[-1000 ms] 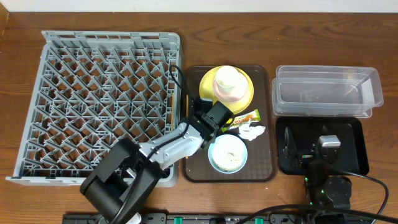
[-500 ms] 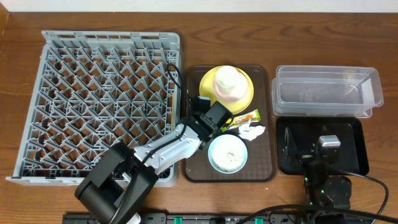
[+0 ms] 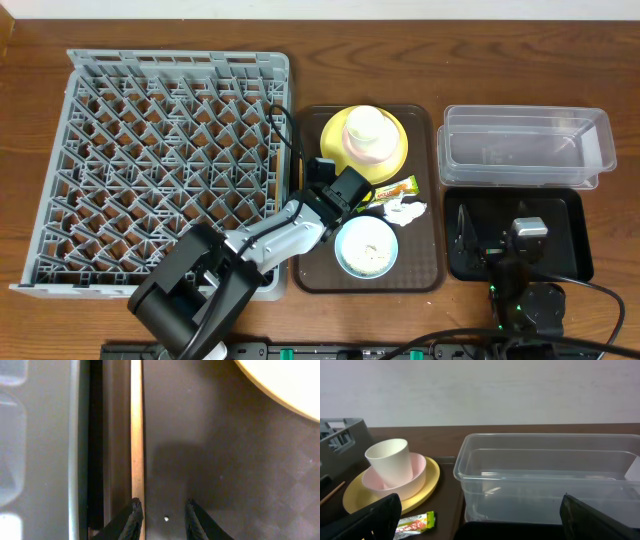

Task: Sort waste into correct bins and load items into the dishwasher
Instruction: 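Move the left gripper back to the second chopstick on the tray, then close the left gripper on the second chopstick and lift it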

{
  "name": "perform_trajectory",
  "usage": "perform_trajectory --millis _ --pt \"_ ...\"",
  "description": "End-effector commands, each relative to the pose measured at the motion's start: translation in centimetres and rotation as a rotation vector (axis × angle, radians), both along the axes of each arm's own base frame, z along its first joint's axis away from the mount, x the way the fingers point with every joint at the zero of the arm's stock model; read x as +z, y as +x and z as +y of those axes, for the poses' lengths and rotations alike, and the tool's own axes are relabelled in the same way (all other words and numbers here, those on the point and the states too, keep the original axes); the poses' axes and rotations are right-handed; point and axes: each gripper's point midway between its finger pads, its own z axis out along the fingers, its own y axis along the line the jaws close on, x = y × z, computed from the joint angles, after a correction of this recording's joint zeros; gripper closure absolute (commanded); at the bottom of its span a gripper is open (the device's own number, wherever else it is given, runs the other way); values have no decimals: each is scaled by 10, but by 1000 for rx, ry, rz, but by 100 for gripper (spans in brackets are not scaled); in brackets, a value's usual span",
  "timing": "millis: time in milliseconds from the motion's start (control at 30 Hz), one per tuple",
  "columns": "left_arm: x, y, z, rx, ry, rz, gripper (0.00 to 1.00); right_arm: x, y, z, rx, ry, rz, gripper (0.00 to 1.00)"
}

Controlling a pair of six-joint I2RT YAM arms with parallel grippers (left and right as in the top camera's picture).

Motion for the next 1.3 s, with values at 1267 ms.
perform_trajectory --millis 1267 --pt "11 -36 9 68 172 -65 93 -1 0 2 8 -9 2 1"
